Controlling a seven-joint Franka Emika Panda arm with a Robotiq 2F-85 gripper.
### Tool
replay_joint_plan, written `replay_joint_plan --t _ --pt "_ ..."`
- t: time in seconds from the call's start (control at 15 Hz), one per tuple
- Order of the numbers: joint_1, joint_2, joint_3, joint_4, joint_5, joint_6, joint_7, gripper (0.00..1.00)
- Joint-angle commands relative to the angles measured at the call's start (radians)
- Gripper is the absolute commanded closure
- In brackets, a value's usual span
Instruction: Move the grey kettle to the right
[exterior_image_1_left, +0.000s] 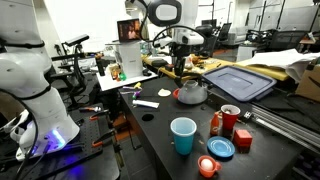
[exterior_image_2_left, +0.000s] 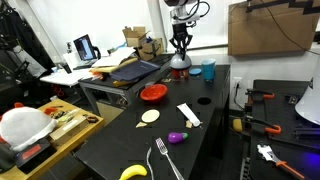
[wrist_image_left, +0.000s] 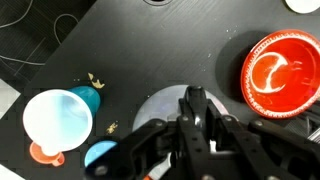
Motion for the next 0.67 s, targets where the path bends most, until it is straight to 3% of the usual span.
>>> replay_joint_plan --t 0.0,0.6 --pt "-0.022 -0.018 -0.008 0.023 0.016 0.004 0.010 0.95" --pt "-0.076 0.033 -0.034 0.177 0.026 -0.056 0.027 0.95"
